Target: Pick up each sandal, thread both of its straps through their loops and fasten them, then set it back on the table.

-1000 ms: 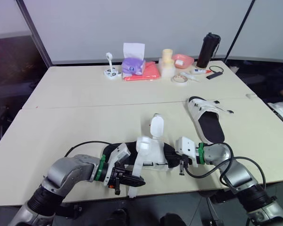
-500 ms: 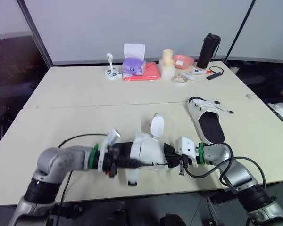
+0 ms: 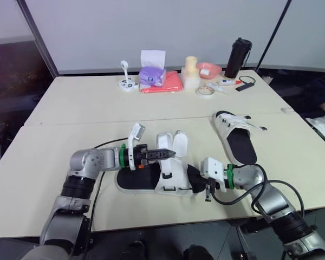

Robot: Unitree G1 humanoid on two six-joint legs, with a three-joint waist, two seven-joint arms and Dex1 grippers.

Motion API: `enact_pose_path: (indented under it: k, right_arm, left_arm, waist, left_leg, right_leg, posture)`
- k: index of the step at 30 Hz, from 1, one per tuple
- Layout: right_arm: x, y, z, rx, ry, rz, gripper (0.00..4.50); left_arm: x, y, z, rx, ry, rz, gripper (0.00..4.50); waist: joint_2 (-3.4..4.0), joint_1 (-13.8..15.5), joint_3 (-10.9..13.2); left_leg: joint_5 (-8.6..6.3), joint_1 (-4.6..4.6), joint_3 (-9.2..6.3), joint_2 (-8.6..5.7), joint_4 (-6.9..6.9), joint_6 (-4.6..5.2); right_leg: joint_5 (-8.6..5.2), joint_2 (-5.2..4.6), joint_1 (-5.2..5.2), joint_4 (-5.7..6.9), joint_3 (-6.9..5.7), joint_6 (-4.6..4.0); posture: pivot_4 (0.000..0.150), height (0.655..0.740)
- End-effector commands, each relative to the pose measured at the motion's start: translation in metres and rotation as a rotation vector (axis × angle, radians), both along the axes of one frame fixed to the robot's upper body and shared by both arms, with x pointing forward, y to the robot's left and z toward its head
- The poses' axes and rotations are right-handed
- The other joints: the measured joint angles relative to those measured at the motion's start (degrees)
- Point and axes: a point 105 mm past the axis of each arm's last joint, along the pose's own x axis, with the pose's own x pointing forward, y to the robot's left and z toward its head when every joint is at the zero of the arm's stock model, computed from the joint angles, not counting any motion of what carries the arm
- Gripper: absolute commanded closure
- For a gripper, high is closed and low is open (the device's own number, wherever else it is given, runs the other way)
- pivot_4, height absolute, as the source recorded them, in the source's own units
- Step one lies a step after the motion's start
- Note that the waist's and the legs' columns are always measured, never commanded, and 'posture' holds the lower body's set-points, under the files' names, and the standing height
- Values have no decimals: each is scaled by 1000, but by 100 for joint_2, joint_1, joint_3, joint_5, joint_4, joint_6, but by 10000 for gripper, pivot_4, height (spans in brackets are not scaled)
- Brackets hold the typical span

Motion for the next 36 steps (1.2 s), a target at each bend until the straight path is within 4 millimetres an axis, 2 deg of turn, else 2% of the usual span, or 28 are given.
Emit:
enact_pose_path:
  k: [1,11,15,25,31,36]
  right_arm:
    - [-17,-16,-47,-132,167,-46,45000]
    - [-19,-15,-47,-128,168,-58,45000]
    - [-19,-15,-47,-128,168,-61,45000]
    - [-17,-19,-49,-150,160,-68,45000]
    - [-16,-20,-48,-149,156,-72,45000]
    - [-16,-21,-48,-149,157,-75,45000]
  left_arm:
    - [-14,-7,10,-28,-64,-92,44821]
    - [-35,-10,-5,30,-154,-191,44821]
    - [-31,-12,-7,19,-171,-163,44821]
    - [-14,-12,11,-52,-156,-118,44821]
    - [-14,-13,6,-32,-160,-126,44821]
    - [-22,-14,-5,-11,-155,-165,44821]
  waist:
    - [0,3,0]
    - [1,7,0]
    - [0,9,0]
    - [0,11,0]
    - [0,7,0]
    - [0,7,0]
  left_leg:
    - [0,0,0,0,0,0]
    - [-2,0,0,0,-1,-3]
    - [-3,0,-1,0,0,-4]
    - [0,0,-2,0,0,0]
    - [3,0,-2,-1,0,6]
    - [2,0,-2,-1,0,4]
  right_leg:
    - [0,0,1,0,0,0]
    - [-2,-3,1,-1,0,-2]
    - [-2,-4,1,-1,0,-3]
    - [-2,-3,2,-2,-2,-1]
    - [-1,-2,2,-1,-2,0]
    - [-1,-2,4,-1,-1,0]
  posture:
    - [1500,7344]
    - [1500,7344]
    - [1500,7344]
    - [1500,7344]
    - [1500,7344]
    - [1500,7344]
